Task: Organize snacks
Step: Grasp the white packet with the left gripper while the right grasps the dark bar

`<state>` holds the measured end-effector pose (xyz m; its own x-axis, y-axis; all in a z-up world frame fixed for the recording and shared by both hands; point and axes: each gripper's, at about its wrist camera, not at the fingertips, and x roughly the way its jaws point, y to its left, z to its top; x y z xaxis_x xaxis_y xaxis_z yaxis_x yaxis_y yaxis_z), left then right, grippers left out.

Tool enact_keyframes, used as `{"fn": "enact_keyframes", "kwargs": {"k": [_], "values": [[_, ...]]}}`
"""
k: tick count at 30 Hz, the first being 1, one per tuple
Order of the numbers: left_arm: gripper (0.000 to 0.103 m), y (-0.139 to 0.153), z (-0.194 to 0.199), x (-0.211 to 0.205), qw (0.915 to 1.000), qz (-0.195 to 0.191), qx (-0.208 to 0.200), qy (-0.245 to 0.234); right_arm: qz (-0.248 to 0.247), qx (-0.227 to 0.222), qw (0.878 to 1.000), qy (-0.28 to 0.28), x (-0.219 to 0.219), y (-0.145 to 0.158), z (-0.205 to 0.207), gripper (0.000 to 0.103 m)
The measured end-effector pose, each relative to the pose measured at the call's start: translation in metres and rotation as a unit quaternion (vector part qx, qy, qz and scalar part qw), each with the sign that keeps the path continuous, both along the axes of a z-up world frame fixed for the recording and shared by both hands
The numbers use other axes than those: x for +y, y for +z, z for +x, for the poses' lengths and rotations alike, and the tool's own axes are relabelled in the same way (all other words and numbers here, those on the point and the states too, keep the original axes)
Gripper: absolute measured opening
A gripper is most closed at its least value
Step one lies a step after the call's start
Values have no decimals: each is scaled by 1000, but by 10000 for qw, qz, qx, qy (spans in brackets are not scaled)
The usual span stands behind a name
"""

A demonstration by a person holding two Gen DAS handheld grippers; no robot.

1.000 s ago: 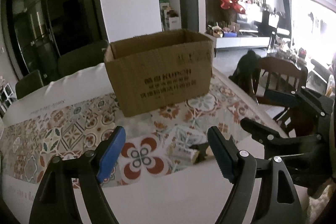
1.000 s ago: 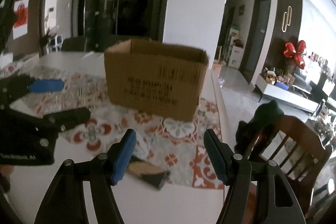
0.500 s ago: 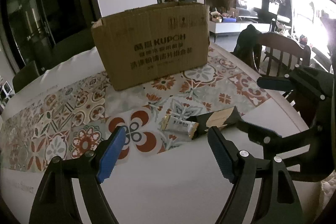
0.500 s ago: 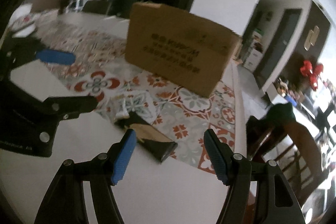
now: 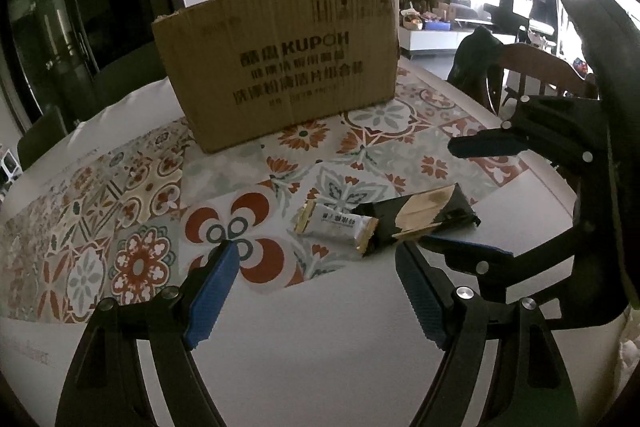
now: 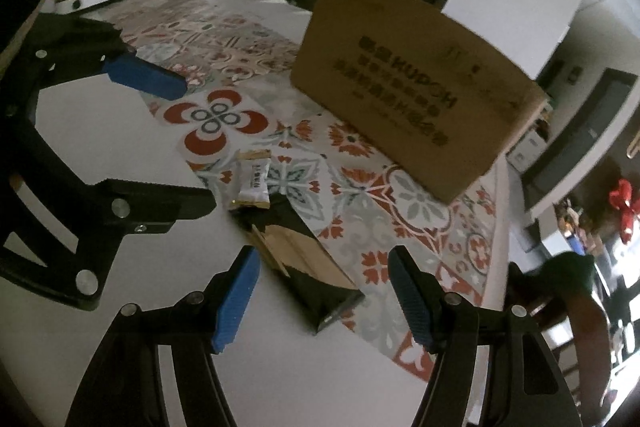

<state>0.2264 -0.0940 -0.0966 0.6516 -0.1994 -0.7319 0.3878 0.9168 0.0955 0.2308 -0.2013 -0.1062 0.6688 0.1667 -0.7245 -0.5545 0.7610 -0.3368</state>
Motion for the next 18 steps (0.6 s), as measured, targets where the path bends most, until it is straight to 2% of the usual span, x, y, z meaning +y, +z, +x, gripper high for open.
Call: {"fn": "enact_keyframes", "kwargs": {"k": [4,14,18], "values": [[80,-3,4,0,10000,-46,76,36,18,192,9997,113,0,-7,8,67],[80,-4,12,-3,9997,-137,162,73,753,919,9928,178,-11,-12,32,66],[80,-4,15,-3,9994,-233,217,94,1029,1156,9878,165,-14,-14,36,57]]}}
